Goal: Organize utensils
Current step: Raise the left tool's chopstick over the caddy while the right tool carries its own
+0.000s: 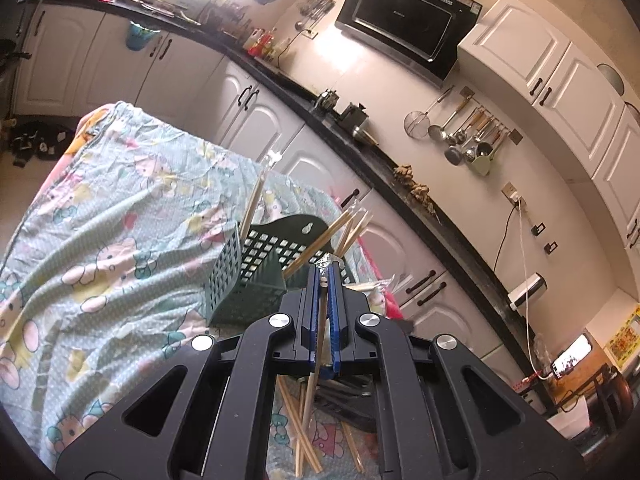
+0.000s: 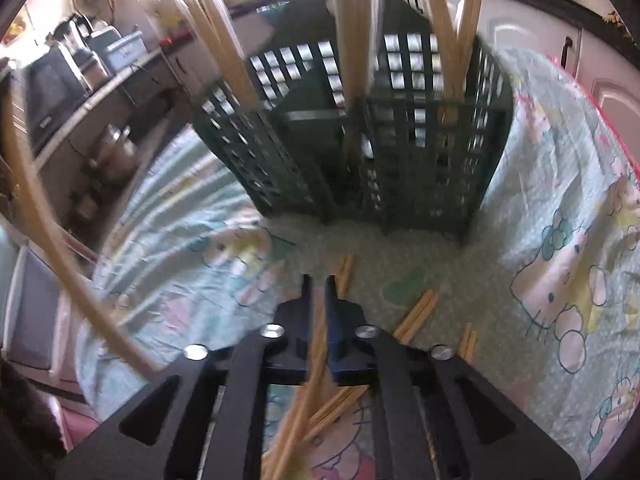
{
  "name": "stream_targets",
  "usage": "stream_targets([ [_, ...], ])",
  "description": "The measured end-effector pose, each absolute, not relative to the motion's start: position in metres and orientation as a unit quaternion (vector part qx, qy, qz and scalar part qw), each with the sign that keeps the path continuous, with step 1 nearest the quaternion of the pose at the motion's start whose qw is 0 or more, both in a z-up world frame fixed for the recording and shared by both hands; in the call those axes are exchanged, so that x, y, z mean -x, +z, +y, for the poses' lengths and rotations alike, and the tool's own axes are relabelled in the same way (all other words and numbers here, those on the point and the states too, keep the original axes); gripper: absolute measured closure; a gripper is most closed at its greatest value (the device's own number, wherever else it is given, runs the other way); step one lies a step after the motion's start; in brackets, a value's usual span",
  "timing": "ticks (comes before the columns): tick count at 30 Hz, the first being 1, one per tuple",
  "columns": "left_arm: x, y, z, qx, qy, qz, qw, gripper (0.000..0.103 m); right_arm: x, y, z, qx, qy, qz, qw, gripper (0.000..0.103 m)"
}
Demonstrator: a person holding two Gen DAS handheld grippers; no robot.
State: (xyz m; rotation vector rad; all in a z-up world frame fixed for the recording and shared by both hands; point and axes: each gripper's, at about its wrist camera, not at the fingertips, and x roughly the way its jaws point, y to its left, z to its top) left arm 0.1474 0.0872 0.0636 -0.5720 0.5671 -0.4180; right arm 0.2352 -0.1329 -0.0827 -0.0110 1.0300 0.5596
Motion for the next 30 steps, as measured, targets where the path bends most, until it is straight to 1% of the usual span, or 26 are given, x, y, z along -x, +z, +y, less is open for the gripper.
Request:
stream_targets([
  [2,-0.147,0.068,0.088,0.273,-0.202,0.27,0.901,0.101,-0.24,-0.091,-0.132,0.011,0.261,0.491,0.831,0.076],
  [10,-0.146,0.086,0.096,0.263,-0.194,0.25,0.911,0.101,-0.256,-0.111,-0.119,0.006,0.25,0.513,0.821,0.072],
  [11,-0.146,0.088,0.097,0.263,-0.194,0.248,0.912,0.101,-0.256,-0.111,-0.117,0.008,0.248,0.512,0.822,0.075],
  [12,-0.147,0.089,0.098,0.263,-0.193,0.247,0.913,0.101,-0.257,-0.111,-0.116,0.01,0.244,0.511,0.824,0.085],
  [13,-0.147,0.09,0.099,0.262,-0.192,0.246,0.913,0.101,-0.257,-0.11,-0.115,0.009,0.243,0.51,0.825,0.09],
  [14,-0.147,0.091,0.1,0.261,-0.191,0.244,0.914,0.101,-0.258,-0.108,-0.117,-0.002,0.252,0.509,0.823,0.092],
  [21,-0.148,0.104,0.105,0.255,-0.185,0.229,0.921,0.101,-0.243,-0.072,-0.117,-0.035,0.292,0.477,0.828,0.093],
  [25,-0.15,0.116,0.109,0.251,-0.185,0.216,0.925,0.101,-0.23,-0.037,-0.119,-0.05,0.321,0.44,0.838,0.093],
  [28,-0.151,0.127,0.109,0.245,-0.186,0.203,0.929,0.101,-0.219,-0.002,-0.119,-0.053,0.337,0.395,0.853,0.094],
  [29,-0.151,0.131,0.109,0.244,-0.188,0.198,0.931,0.101,-0.218,0.007,-0.123,-0.054,0.34,0.385,0.856,0.097],
  [30,-0.151,0.136,0.109,0.243,-0.189,0.192,0.932,0.101,-0.215,0.018,-0.124,-0.056,0.343,0.371,0.861,0.097],
])
